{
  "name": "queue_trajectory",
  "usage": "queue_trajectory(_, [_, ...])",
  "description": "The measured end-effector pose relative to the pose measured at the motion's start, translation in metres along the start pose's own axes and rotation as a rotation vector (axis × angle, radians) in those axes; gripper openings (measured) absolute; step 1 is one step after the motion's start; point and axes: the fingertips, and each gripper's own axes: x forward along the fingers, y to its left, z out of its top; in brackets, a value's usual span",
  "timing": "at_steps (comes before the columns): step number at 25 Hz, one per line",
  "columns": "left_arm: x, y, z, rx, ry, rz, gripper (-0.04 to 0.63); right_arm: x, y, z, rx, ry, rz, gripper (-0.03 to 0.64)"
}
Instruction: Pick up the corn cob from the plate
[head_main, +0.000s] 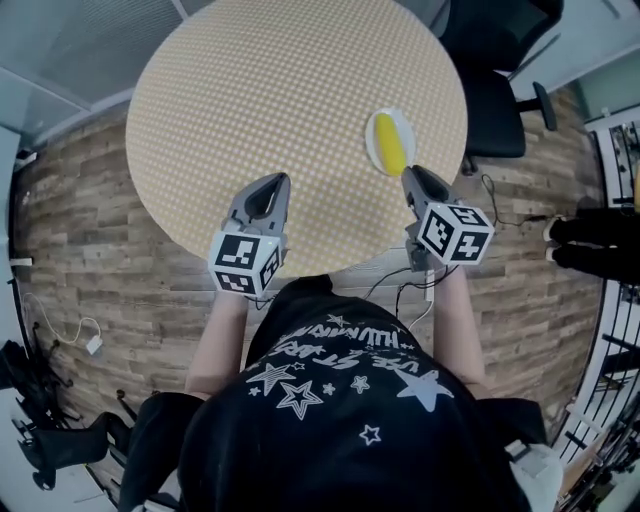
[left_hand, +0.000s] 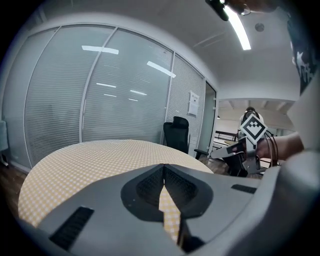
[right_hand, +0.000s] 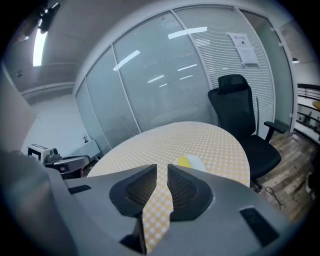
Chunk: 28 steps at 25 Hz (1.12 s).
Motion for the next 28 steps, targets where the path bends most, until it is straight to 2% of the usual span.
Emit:
queue_trajectory(4, [0.016, 0.02, -0.005, -0.016, 0.026, -0.011, 0.006, 0.025, -0.003, -0.006, 0.007, 0.086, -0.02, 0.063])
queue_trajectory(11, [0.036, 0.032, -0.008, -0.029, 0.044, -0.047, 0.008, 0.064, -0.017, -0.01, 0.017, 0.194, -0.061, 0.224])
queue_trajectory(14, [0.045, 0.042, -0.01, -0.034, 0.053, -0.055, 0.006, 0.084, -0.023, -0.008, 0.007, 0.222, -0.086, 0.257])
queue_trajectory(21, [0.057, 0.047, -0.013, -0.038, 0.074, -0.063, 0.007, 0.114, -0.045, -0.021, 0.036, 0.316, -0.101, 0.267])
queue_trajectory(28, [0.057, 0.052, -0.02, -0.056, 0.093, -0.068, 0.006, 0.136, -0.065, -0.026, -0.029, 0.393, -0.169, 0.267])
